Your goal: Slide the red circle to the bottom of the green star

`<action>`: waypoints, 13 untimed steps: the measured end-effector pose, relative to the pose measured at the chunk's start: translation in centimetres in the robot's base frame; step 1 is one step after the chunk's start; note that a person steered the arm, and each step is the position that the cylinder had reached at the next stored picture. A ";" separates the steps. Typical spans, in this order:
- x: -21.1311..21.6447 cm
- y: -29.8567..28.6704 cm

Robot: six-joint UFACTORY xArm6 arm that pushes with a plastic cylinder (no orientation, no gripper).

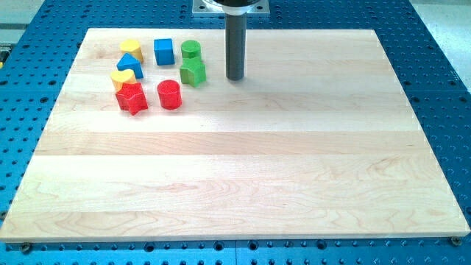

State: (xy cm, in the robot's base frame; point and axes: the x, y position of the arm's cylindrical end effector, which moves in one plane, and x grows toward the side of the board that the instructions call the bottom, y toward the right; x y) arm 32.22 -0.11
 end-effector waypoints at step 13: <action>8.1 -21.1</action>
State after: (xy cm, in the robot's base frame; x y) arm 40.34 -21.24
